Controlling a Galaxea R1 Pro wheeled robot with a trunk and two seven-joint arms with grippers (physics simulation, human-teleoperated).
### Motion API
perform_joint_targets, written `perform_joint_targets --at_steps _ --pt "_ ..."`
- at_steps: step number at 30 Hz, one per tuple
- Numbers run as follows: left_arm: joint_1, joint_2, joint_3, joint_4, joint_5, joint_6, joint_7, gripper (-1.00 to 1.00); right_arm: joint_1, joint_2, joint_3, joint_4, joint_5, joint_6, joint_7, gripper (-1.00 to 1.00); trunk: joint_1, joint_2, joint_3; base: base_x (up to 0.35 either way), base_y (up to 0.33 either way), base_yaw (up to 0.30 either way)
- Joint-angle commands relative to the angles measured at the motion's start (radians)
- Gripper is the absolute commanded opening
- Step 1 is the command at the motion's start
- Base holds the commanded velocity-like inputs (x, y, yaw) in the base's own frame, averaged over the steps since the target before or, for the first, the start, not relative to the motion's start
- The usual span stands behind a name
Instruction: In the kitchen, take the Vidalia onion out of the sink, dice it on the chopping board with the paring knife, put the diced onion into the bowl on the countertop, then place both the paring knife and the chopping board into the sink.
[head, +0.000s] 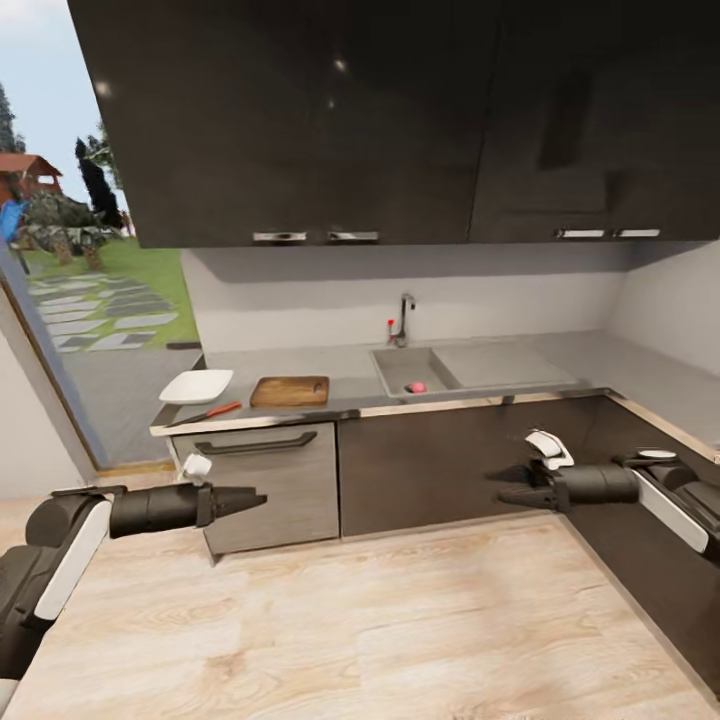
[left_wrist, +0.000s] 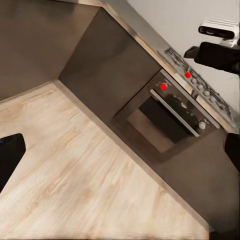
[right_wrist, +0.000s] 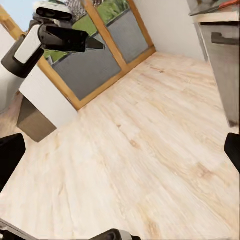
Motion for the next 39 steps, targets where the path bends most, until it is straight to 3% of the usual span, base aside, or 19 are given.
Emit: perform_joint_targets --at_steps 1,13,16,19,20,21,23,25,29,35,39 --pt "-0.001 0.001 -0.004 0.000 0.002 0.004 0.000 1.00 -0.003 0.001 0.004 0.030 -0.017 0.011 -0.001 1.00 0.001 -0.003 -0.002 0.027 -0.048 -0.282" --pt "-0.001 0.001 -0.003 0.005 0.002 -0.027 -0.001 1.00 -0.003 0.010 -0.004 0.082 -0.022 0.018 -0.039 1.00 0.001 -0.003 0.002 0.014 -0.014 -0.126" --pt "-0.001 0.004 0.000 0.007 0.007 -0.032 0.000 1.00 -0.003 0.006 -0.022 0.103 -0.026 0.017 -0.044 1.00 0.001 -0.003 0.002 0.000 0.000 -0.004" --pt "-0.001 0.006 0.003 0.006 0.004 -0.027 0.002 1.00 -0.002 0.019 -0.030 0.131 -0.020 0.147 -0.104 1.00 0.001 -0.003 0.002 0.000 0.000 -0.001" --pt "-0.001 0.006 0.005 0.009 0.004 -0.022 0.003 1.00 -0.002 0.031 -0.045 0.148 -0.022 0.211 -0.155 1.00 0.001 -0.003 0.002 0.000 0.000 0.000" --pt "-0.001 0.006 0.006 0.015 0.001 -0.002 0.008 1.00 -0.002 0.052 -0.119 0.158 -0.023 0.273 -0.256 1.00 0.001 -0.003 0.002 0.000 0.000 0.000" --pt "-0.001 0.006 0.006 0.021 -0.005 0.010 0.019 1.00 -0.002 0.065 -0.182 0.155 -0.025 0.264 -0.304 1.00 0.001 -0.003 0.002 0.000 0.000 0.000" --pt "-0.001 0.006 0.007 0.024 -0.013 0.019 0.029 1.00 -0.002 0.077 -0.218 0.152 -0.024 0.248 -0.328 1.00 0.001 -0.003 0.002 0.000 0.000 0.000" --pt "-0.001 0.006 0.012 0.022 -0.012 0.023 0.032 1.00 -0.003 0.090 -0.247 0.149 -0.018 0.244 -0.349 1.00 0.001 -0.003 0.002 0.000 0.000 0.000" --pt "-0.001 0.007 0.087 0.005 0.017 0.021 -0.035 1.00 -0.003 0.088 -0.254 0.139 -0.013 0.292 -0.347 1.00 0.001 -0.003 0.002 0.002 0.000 0.000" --pt "-0.001 0.007 0.104 0.004 0.018 0.020 -0.051 1.00 -0.003 0.087 -0.254 0.137 -0.011 0.294 -0.340 1.00 0.001 -0.003 0.002 0.204 0.000 0.000"
